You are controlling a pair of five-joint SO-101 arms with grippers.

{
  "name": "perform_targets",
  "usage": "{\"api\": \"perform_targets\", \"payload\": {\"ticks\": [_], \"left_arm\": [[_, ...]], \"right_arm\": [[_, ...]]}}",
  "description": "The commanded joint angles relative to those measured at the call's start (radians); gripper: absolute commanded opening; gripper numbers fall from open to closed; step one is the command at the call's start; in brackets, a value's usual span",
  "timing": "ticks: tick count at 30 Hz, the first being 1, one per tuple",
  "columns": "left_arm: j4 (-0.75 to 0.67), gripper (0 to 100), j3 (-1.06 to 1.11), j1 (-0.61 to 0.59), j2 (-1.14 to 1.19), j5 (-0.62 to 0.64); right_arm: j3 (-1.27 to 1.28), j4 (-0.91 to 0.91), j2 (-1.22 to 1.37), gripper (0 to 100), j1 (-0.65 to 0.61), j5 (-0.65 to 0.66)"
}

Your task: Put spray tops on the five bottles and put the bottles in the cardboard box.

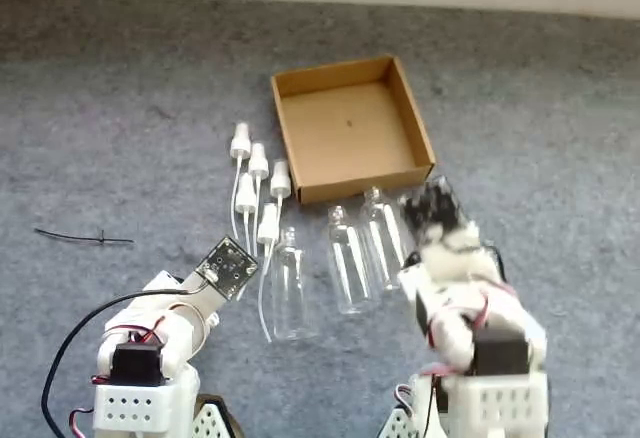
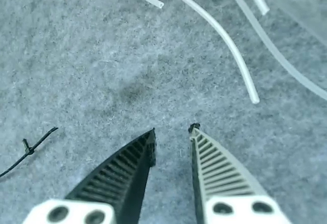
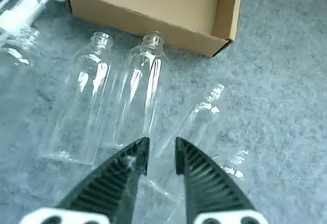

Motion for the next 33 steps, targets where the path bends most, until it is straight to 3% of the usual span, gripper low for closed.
{"api": "perform_targets", "payload": {"ticks": [1,4,10,20,33], "left_arm": [[0.017,11,0.022,-0.01,0.021,-0.009],[0.017,11,0.022,-0.01,0.021,-0.009],[0.025,11,0.022,-0.012,0.016,-0.011],[0.025,11,0.022,-0.012,0.016,-0.011],[0.025,11,0.022,-0.012,0.016,-0.011]], "right_arm": [[-0.308,0.096,0.358,18.2,0.013,-0.06],[-0.481,0.153,0.581,23.8,0.015,-0.114],[-0.707,0.166,0.88,24.2,0.068,-0.216],[-0.719,0.024,1.194,24.2,0.074,-0.219],[-0.722,-0.065,1.34,24.1,0.128,-0.221]]}}
